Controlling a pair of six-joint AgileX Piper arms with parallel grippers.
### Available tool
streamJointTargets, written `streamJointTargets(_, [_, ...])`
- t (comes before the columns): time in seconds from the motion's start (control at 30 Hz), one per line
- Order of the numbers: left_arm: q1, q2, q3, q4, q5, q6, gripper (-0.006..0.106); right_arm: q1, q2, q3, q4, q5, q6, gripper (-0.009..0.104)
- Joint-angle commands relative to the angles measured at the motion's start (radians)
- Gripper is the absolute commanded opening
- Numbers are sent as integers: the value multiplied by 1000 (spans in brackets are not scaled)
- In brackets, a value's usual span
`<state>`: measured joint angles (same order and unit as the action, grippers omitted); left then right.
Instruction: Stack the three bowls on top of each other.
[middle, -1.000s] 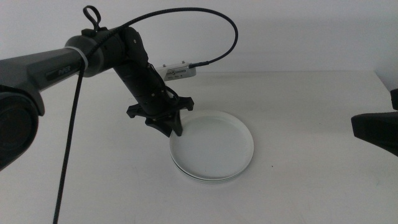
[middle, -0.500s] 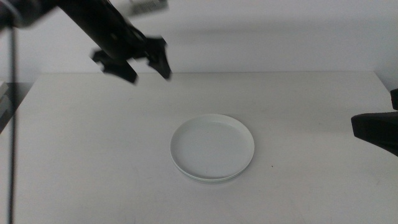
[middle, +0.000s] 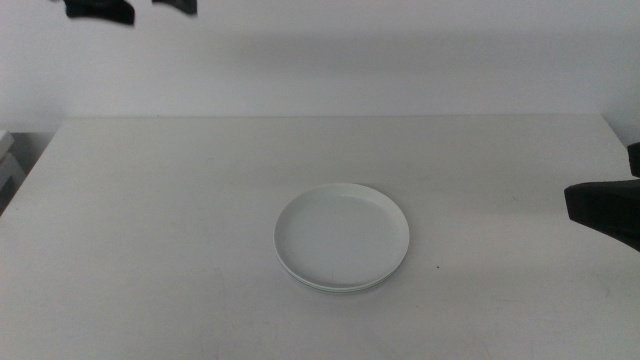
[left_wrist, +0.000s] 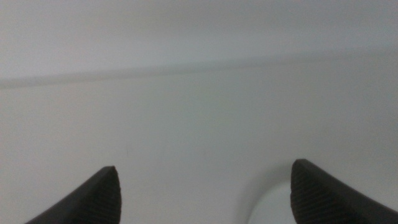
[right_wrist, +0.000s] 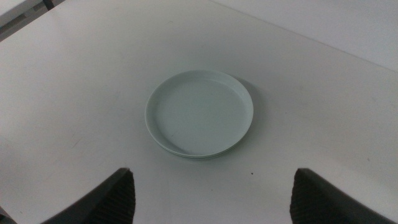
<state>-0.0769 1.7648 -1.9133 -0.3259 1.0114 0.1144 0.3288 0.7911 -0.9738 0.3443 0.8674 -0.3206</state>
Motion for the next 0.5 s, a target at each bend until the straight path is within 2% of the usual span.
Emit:
streamJointTargets(0.0, [1,-62,-30,-42,-115,-7,90,-6,-1,-23,11,-58,-2,65])
streamJointTargets(0.23, [-14,-163,-30,-37,-116,-7,90,-6,-1,-23,11,-59,-2,65])
streamJointTargets(0.47, [-14,-283,50,66,-227,-7,90,-6,-1,-23,11,-59,-2,65])
